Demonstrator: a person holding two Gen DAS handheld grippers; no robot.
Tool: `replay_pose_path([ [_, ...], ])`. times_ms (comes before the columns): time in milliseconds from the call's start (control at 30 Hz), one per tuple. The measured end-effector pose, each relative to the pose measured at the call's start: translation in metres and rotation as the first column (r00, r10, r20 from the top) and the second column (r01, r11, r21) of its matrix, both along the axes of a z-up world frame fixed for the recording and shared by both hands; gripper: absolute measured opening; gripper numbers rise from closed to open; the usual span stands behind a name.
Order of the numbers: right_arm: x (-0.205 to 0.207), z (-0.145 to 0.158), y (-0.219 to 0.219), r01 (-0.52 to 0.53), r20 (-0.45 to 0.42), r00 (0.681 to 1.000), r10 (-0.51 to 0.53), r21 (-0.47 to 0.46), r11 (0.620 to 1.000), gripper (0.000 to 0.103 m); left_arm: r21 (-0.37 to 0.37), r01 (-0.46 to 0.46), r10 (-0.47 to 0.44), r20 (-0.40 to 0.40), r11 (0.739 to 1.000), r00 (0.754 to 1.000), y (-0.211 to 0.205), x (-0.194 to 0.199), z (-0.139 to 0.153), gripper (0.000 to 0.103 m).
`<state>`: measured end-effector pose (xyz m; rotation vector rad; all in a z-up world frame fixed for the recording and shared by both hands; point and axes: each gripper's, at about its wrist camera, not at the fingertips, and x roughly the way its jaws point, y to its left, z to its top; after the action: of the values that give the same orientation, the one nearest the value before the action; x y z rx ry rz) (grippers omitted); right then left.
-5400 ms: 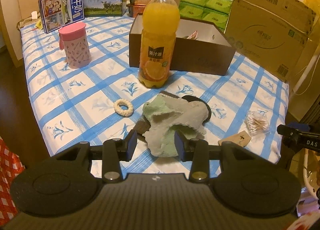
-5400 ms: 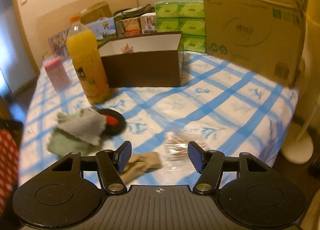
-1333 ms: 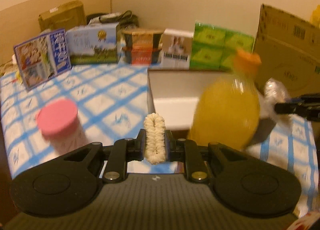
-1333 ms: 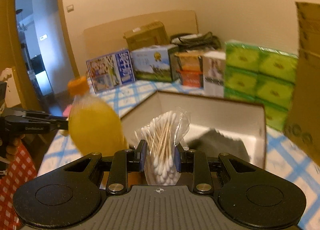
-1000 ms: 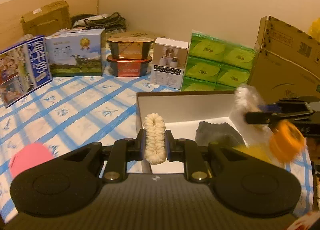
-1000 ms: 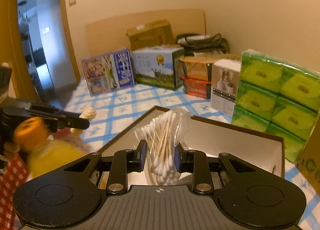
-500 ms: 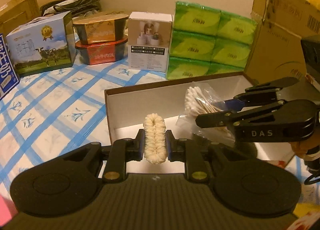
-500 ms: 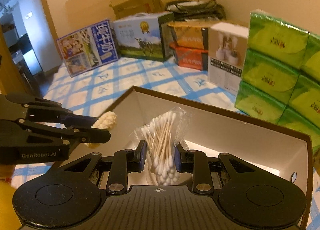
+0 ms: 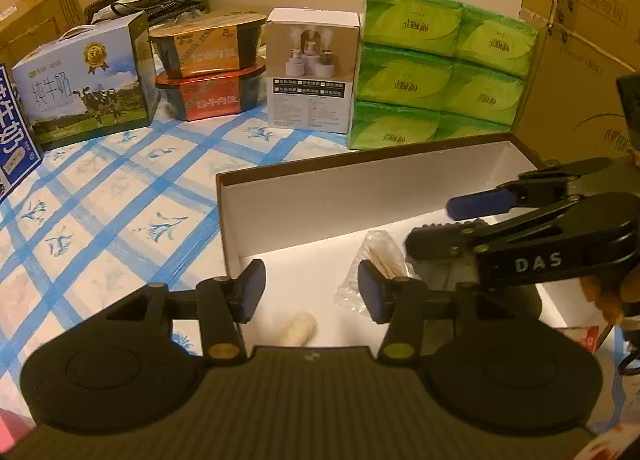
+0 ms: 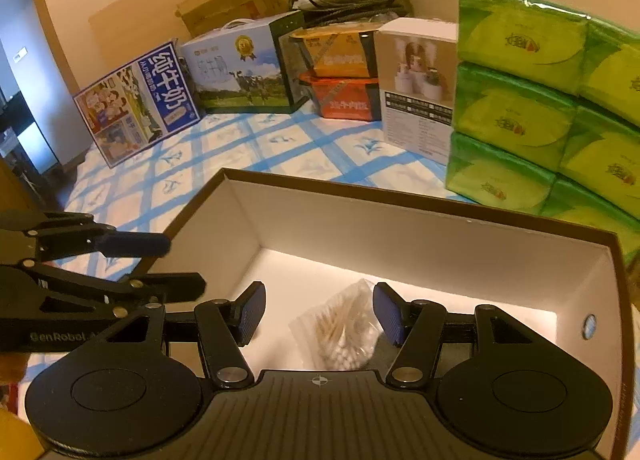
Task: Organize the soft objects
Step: 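Move both open tools back over the cloth pile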
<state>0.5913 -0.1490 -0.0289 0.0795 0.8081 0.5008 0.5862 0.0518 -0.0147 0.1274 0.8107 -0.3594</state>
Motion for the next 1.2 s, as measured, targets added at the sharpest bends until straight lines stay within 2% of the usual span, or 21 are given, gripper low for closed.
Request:
replay_pose_path([
  [267,-0.029,0.013,-0.015,0.046,0.008,0.999,-0.046,0.020,0.999,0.060,-0.034,-0.024,0.023,-0.015,0.999,1.000,0.018,-0.017,0.013,0.048],
  [367,-0.044,0.021,-0.024,0.066,0.008,0.998,-0.067,0.050,0.997,0.060,-0.035,-0.048,0.047,-0.003,0.998,0.999,0.030,-0.030,0.023,0.048],
  [533,-0.075,0.038,-0.038,0.106,0.015,0.994,-0.108,0.088,0.990,0.060,-0.084,-0.094,0.095,0.012,0.992,0.995,0.057,-0.061,0.047,0.048],
  [767,-0.138,0.062,-0.058,0.137,0.032,0.989,-0.144,0.153,0.979,0.061,-0.150,-0.141,0.151,0.060,0.979,0.987,0.082,-0.121,0.087,0.048],
  [933,-0.190,0.077,-0.069,0.145,0.040,0.987,-0.156,0.191,0.971,0.061,-0.122,-0.166,0.178,0.102,0.979,0.979,0.083,-0.176,0.110,0.048],
  [1200,-0.266,0.100,-0.081,0.131,0.081,0.985,-0.153,0.236,0.963,0.061,-0.084,-0.207,0.217,0.140,0.975,0.966,0.064,-0.262,0.128,0.048],
])
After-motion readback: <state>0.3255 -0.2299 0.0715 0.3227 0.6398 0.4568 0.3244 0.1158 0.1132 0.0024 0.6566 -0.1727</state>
